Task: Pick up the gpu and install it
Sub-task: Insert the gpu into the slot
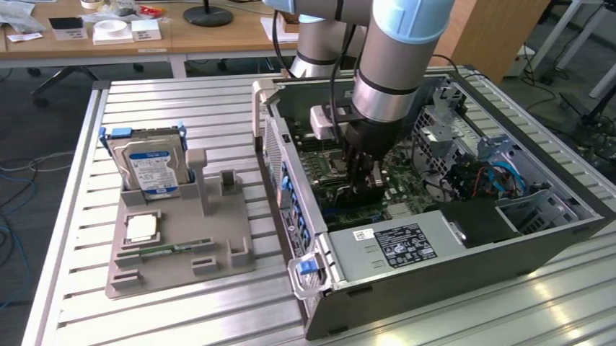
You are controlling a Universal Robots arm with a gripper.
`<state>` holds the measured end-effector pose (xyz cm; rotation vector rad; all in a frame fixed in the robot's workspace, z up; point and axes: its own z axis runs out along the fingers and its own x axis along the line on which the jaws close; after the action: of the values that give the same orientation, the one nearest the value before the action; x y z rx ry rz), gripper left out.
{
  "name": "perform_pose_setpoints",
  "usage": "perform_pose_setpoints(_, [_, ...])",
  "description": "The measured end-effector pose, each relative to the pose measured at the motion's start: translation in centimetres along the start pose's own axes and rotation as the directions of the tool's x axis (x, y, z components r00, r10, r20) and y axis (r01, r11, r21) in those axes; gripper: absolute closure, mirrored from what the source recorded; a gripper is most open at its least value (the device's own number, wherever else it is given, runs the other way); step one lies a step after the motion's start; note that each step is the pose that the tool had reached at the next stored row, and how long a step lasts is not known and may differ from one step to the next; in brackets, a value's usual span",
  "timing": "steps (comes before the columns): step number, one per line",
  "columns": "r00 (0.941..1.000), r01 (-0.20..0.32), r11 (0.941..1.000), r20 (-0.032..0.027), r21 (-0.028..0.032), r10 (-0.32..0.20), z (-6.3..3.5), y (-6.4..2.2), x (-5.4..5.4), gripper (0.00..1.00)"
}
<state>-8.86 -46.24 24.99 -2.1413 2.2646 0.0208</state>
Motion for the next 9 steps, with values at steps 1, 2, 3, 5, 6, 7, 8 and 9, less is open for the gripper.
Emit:
perform_pose_setpoints(1, [1.0,0.0,1.0,-0.0002,-0.0001,0.0,0.02,0.04,0.01,0.73])
perform_pose_setpoints(2, [1.0,0.0,1.0,-0.0003,-0.0002,0.0,0.02,0.05,0.01,0.73])
perform_pose_setpoints(3, [1.0,0.0,1.0,-0.0003,-0.0002,0.0,0.03,0.05,0.01,0.73])
perform_pose_setpoints(5, [1.0,0.0,1.0,0.0,-0.0001,0.0,0.04,0.05,0.01,0.73])
perform_pose_setpoints(6, [1.0,0.0,1.0,0.0,-0.0001,0.0,0.04,0.05,0.01,0.73])
perform_pose_setpoints(7, [1.0,0.0,1.0,0.0001,0.0,0.0,0.05,0.06,0.0,0.73])
perform_pose_setpoints(8, [1.0,0.0,1.0,0.0001,0.0,0.0,0.05,0.06,0.0,0.73])
perform_pose_setpoints(9, [1.0,0.0,1.0,0.0001,-0.0001,0.0,0.04,0.06,0.0,0.73])
